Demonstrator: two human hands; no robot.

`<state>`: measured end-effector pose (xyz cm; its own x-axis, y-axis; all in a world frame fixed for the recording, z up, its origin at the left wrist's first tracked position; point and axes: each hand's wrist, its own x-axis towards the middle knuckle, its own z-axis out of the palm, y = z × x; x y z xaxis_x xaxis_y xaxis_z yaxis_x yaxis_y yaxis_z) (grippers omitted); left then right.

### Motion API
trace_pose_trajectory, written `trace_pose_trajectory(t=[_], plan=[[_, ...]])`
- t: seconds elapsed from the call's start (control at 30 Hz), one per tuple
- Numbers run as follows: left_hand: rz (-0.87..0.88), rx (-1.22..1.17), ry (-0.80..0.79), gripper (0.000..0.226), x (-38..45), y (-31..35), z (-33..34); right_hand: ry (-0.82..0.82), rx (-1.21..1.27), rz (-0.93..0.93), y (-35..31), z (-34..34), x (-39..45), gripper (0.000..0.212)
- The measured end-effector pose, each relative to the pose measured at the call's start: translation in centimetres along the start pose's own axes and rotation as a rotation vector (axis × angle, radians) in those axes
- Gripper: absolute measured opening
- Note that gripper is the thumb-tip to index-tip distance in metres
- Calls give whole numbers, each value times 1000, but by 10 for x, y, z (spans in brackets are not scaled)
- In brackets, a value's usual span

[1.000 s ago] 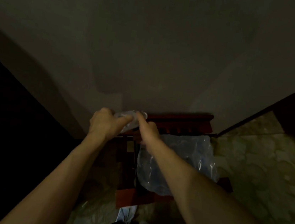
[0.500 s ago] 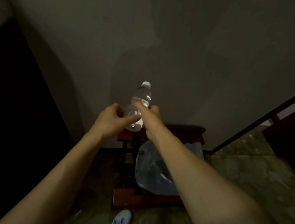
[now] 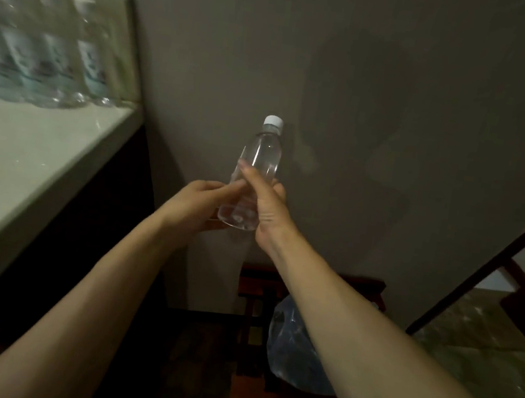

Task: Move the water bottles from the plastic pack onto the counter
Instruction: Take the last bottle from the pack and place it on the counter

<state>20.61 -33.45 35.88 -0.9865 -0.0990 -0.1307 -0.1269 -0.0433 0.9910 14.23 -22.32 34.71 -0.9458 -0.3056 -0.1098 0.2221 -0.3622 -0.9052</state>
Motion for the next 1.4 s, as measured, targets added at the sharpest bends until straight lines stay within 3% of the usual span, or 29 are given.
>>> trace_pose_trajectory(t=[0.17, 0.3, 0.4, 0.5, 0.7, 0.9, 1.23, 1.4], plan=[[130, 0, 88, 36, -18, 33, -46, -82, -149, -116, -9, 57, 8, 59], [248, 89, 246, 26, -24, 43, -98, -108, -492, -195, -6, 113, 20, 96], [287, 129, 349, 32, -23, 50, -145, -45, -649, -253, 0, 162, 29, 99], [332, 251, 504, 48, -20, 58, -184, 119, -772, -374, 10, 207, 38, 94], [407, 446, 763, 47, -11, 68, -237, 210, -878, -463, 22, 278, 50, 87], [388, 471, 797, 39, 9, 57, -255, 274, -967, -426, 35, 313, 76, 69], [382, 577, 771, 37, 36, 63, -286, -68, -793, -429, 44, 299, 118, 50], [364, 661, 748, 32, 47, 70, -300, -134, -780, -448, 52, 303, 137, 47]])
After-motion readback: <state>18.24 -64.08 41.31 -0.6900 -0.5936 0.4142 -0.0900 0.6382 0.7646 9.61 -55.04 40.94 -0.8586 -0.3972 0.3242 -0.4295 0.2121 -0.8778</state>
